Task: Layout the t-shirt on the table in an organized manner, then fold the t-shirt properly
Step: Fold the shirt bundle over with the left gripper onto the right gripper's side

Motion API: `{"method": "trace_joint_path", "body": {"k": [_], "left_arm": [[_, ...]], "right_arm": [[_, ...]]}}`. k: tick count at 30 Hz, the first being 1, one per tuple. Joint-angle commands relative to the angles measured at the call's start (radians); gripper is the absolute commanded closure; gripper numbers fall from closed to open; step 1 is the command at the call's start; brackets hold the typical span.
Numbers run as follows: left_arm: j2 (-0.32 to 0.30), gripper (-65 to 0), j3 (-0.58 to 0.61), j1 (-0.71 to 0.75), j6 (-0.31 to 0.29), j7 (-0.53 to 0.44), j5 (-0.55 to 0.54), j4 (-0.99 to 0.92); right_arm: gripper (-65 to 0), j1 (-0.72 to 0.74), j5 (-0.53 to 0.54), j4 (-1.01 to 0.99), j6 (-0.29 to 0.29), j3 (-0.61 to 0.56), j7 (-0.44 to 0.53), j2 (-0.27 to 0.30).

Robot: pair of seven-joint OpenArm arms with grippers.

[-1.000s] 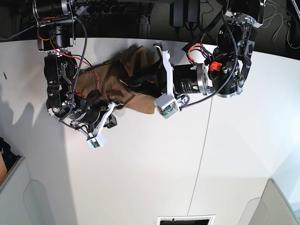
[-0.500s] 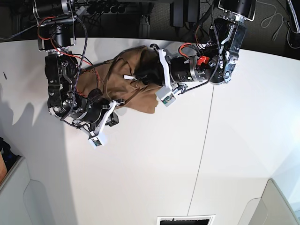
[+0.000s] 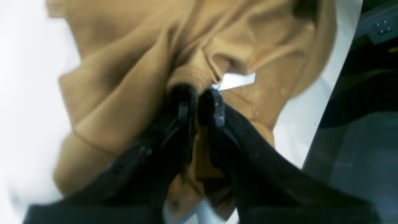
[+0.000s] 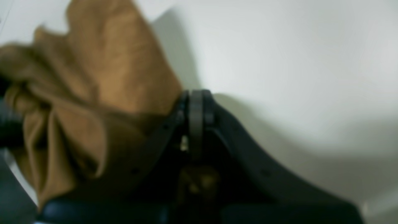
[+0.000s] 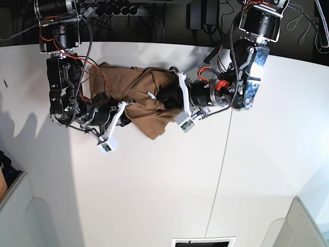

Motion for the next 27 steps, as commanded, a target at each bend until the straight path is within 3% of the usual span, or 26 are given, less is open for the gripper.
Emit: {"method": "trace_joint_path", "body": {"k": [1,6,14,19,24,27], "left_arm": [[0.008,-8.8,-0.002,-0.044,0.014,-0.011,0.021,-0.024],[0.032,-8.8,-0.002,-0.168,0.014,-0.014,0.026,-0.187],[0.130,-8.8,-0.002,-0.283,0.014,-0.009,0.030,-0.324],[0.115,-8.9,-0.002,-0.309,0.014,0.026,-0.006,-0.310],[0.071,-8.9,-0.003,-0.321,0.014,0.144,-0.147,-0.220],[0.029,-8.9,-0.003,-0.319,0.014,0.164,-0.192,-0.166]], "right_arm": [[0.0,0.001,0.016,0.029,0.014,0.003,0.003,0.003],[0.0,-0.089,0.046,0.118,0.013,0.003,0.003,0.002],[0.0,-0.224,0.084,0.238,0.013,0.003,0.006,-0.029],[0.0,-0.234,0.047,0.264,0.013,0.015,0.014,-0.034],[0.0,-0.231,0.050,0.280,0.013,0.098,0.015,-0.034],[0.0,-0.232,0.068,0.294,0.013,0.150,0.014,-0.034]]}}
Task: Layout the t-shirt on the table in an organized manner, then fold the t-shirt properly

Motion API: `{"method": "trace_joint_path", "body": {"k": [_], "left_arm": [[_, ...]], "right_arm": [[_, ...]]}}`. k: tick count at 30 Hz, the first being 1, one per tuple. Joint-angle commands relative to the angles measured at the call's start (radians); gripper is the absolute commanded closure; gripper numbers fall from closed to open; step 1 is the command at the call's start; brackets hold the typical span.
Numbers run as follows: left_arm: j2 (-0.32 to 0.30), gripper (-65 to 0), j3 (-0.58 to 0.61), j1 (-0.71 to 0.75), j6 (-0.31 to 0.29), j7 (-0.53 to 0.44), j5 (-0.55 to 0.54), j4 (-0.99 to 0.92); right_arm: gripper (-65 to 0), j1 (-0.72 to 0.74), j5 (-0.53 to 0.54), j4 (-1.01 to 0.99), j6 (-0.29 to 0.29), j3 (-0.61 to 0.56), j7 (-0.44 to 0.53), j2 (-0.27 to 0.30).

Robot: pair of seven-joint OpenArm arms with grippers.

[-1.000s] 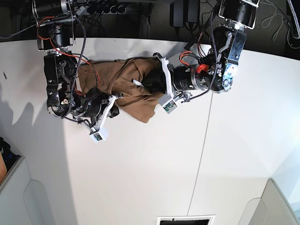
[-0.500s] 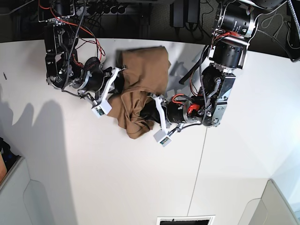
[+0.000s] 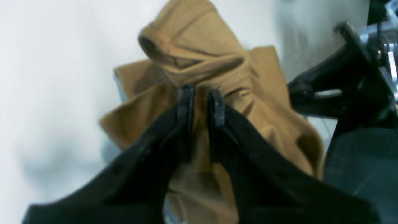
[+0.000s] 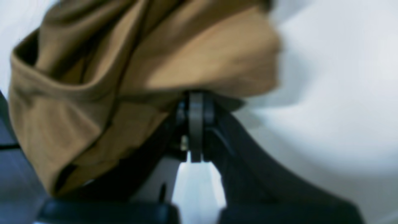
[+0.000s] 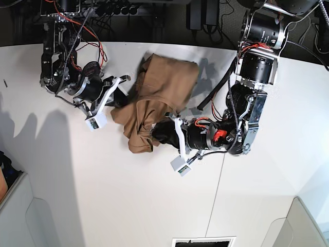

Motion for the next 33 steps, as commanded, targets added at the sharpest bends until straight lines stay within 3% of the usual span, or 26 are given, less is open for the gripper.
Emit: {"method": "trace_joint_path", "body": {"k": [1,7,12,25,33], "left_arm": [[-0.023,-8.9,-0.003,-0.024,-0.006,-0.013,-0.037,0.030],[-0.116,-8.9,-0.003,-0.013,-0.006,0.002,-0.094,0.050],[-0.213,-8.9,-0.003,0.042,-0.006,0.029,-0.143,0.117],[-0.508,-8.9,-0.013,0.427,-0.006,0.048,-0.149,0.521],[-0.590,-8.8,-0.163,0.701,-0.006,0.051,-0.147,0.651]], "right_arm": [[0.0,0.016,0.029,0.025,0.008,0.018,0.018,0.002],[0.0,0.016,0.055,0.028,0.008,0.089,-0.008,0.010],[0.0,-0.018,0.113,0.046,0.008,0.093,-0.019,0.068],[0.0,-0.209,0.174,0.157,0.034,0.093,-0.047,0.184],[0.0,-0.380,0.234,0.263,0.034,0.093,-0.063,0.274]]}}
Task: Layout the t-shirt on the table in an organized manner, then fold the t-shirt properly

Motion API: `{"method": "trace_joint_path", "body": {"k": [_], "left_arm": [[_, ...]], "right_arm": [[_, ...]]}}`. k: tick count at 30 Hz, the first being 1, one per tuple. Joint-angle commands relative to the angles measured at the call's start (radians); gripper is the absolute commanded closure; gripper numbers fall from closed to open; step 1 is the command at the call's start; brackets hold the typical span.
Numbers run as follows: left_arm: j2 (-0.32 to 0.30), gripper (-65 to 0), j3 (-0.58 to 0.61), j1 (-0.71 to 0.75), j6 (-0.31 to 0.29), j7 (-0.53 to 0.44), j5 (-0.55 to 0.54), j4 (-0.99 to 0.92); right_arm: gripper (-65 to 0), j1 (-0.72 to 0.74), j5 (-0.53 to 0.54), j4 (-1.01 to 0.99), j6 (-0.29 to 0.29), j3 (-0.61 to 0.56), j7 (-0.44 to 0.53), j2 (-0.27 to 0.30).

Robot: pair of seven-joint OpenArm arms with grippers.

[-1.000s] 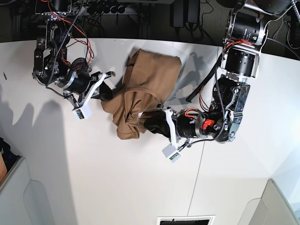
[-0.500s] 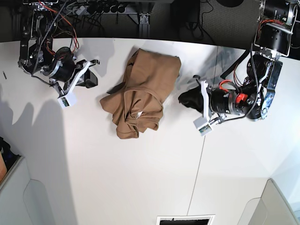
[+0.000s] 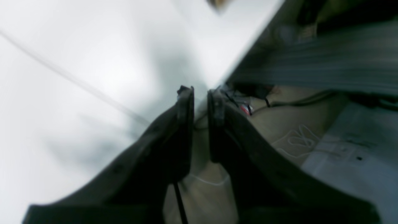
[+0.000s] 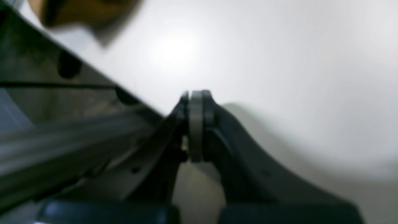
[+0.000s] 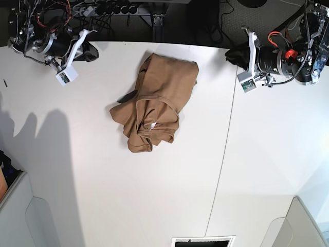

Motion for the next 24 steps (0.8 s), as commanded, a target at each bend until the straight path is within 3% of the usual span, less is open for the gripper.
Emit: {"method": "trace_joint_path", "body": {"k": [1,7,12,18,21,24], "left_arm": [[-0.014,-8.8,-0.027,0.028,-0.006,-0.013,-0.016,0.029],[-0.013,-8.8,-0.057,0.200,-0.006,-0.018,0.027,0.045],[-0.014,-8.8,-0.054,0.309,-0.006,-0.128,0.191,0.045],[-0.014,-8.8,-0.014,0.370,-0.006,-0.225,0.365,0.037],[-0.014,-8.8,0.071,0.367,-0.006,-0.251,0.451,-0.009],[-0.013,-8.8,0.172,0.365,-0.006,-0.348,0.576,-0.087]], "right_arm": [[0.0,-0.021,0.023,0.031,0.005,0.005,0.012,0.016],[0.0,-0.139,0.031,0.043,0.050,0.004,0.012,0.041],[0.0,-0.208,-0.002,0.040,0.066,-0.017,0.013,0.066],[0.0,-0.215,-0.111,0.021,0.064,-0.170,0.086,0.174],[0.0,-0.212,-0.192,-0.008,0.056,-0.270,0.156,0.211],[0.0,-0.200,-0.284,-0.052,0.056,-0.364,0.206,0.222]]}}
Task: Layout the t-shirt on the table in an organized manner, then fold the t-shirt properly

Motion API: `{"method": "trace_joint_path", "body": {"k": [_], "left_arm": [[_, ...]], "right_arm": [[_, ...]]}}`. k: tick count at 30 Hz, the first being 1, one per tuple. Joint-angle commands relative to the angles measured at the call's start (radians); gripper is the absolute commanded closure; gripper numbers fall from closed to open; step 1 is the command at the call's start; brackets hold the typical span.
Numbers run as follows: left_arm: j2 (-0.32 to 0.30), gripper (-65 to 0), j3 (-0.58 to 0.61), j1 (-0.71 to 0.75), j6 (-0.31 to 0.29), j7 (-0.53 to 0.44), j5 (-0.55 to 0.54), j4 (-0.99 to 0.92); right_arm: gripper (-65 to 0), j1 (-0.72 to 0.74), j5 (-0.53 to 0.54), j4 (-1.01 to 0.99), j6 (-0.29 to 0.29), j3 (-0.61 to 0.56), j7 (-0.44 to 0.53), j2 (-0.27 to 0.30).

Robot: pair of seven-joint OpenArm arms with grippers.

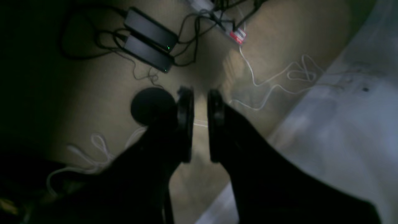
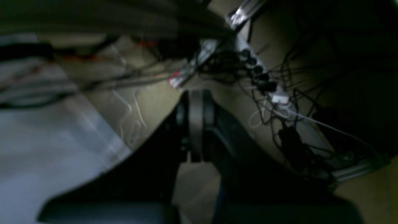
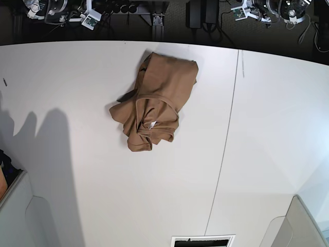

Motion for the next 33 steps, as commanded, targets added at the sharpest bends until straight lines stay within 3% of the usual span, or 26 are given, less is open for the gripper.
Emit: {"method": "trace_joint_path", "body": {"k": [1,4,7,10,16,20,21,23,25,29,33], "left_arm": [[-0.013,-8.8,0.027,0.003,-0.006,-0.043,0.028,-0.018],[-0.010,-8.9,0.120,-0.027,-0.006,-0.115,0.124,-0.109],[0.013,-8.9,0.195,-0.079,-0.006,-0.123,0.172,-0.211],[0.051,-8.9,0.233,-0.145,-0.006,-0.150,0.174,-0.327],[0.159,-8.9,0.240,-0.276,-0.006,-0.346,0.176,-0.599],[0.254,-8.8,0.241,-0.373,-0.006,-0.341,0.176,-0.814],[0.275,-8.8,0.241,-0.392,0.025,-0.330,0.175,-0.866],[0.317,-8.8,0.241,-0.431,0.143,-0.290,0.171,-0.969],[0.357,-8.8,0.241,-0.477,0.208,-0.247,0.135,-1.067],[0.436,-8.8,0.240,-0.562,0.213,-0.175,0.027,-1.220],[0.490,-8.8,0.240,-0.616,0.214,-0.167,-0.026,-1.314]], "right_arm": [[0.0,0.010,-0.016,-0.010,0.002,-0.023,0.016,0.012],[0.0,0.044,-0.068,-0.090,-0.002,-0.103,0.027,0.012],[0.0,0.095,-0.105,-0.193,-0.018,-0.180,0.034,0.010],[0.0,0.159,-0.112,-0.309,-0.018,-0.248,0.044,0.010],[0.0,0.296,-0.127,-0.532,-0.035,-0.366,0.076,0.002],[0.0,0.367,-0.152,-0.661,-0.076,-0.419,0.075,-0.019],[0.0,0.379,-0.161,-0.694,-0.083,-0.425,0.075,-0.029],[0.0,0.399,-0.172,-0.764,-0.111,-0.426,0.075,-0.058],[0.0,0.424,-0.201,-0.844,-0.124,-0.425,0.075,-0.099],[0.0,0.475,-0.223,-0.995,-0.127,-0.420,0.067,-0.188],[0.0,0.508,-0.224,-1.080,-0.129,-0.395,0.067,-0.261]]}}
